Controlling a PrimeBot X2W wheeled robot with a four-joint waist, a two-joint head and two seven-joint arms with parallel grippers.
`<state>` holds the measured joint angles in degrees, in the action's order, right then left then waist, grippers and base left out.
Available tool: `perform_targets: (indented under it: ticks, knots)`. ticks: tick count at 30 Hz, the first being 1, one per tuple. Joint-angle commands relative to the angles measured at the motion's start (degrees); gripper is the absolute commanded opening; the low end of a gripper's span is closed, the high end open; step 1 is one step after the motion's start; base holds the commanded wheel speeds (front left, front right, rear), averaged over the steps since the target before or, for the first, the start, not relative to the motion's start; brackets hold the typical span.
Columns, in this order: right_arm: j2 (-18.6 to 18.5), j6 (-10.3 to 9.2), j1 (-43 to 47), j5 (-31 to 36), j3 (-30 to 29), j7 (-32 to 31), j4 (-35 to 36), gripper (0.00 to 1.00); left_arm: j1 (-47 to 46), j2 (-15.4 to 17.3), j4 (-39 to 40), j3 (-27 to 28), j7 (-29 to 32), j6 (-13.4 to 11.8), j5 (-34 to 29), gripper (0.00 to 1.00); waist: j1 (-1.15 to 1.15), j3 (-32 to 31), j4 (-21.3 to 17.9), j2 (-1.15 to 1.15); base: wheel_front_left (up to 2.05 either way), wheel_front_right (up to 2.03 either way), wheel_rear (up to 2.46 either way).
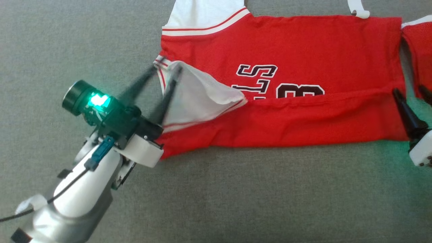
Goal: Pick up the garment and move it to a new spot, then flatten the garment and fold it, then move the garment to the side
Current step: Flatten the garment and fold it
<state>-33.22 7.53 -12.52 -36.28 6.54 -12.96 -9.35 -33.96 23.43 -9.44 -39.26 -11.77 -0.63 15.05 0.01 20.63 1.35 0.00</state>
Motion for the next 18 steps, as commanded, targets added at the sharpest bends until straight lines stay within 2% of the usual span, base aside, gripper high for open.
perform_targets:
  ticks: [1,6,11,18]
  knots:
    - [-1.37,-0.04,0.21,0.25,0.36,1.30,1.49,1.00,-0.56,1.19,1.23,2.44,-0.46,-0.89,0.31,1.00,-0.01,-0.32,-0.18,0.00,0.00,0.00,0.00]
    - [-0.15,-0.04,3.05,0.63,-0.55,5.03,1.69,1.00,7.03,0.41,1.90,3.55,0.87,-4.41,4.08,1.00,-0.01,-2.04,-0.93,0.00,0.00,0.00,0.00]
    - [1.93,-0.04,6.69,0.58,-1.06,6.81,1.91,1.00,16.98,-0.99,2.71,5.39,3.50,-7.73,10.86,1.00,-0.01,-3.67,-1.89,0.00,0.00,0.00,0.00]
    - [4.05,-0.04,7.77,0.37,-0.39,7.74,0.98,1.00,23.29,-1.44,1.59,6.18,7.18,-10.80,14.78,1.00,-0.01,-4.82,-3.37,0.00,0.00,0.00,0.00]
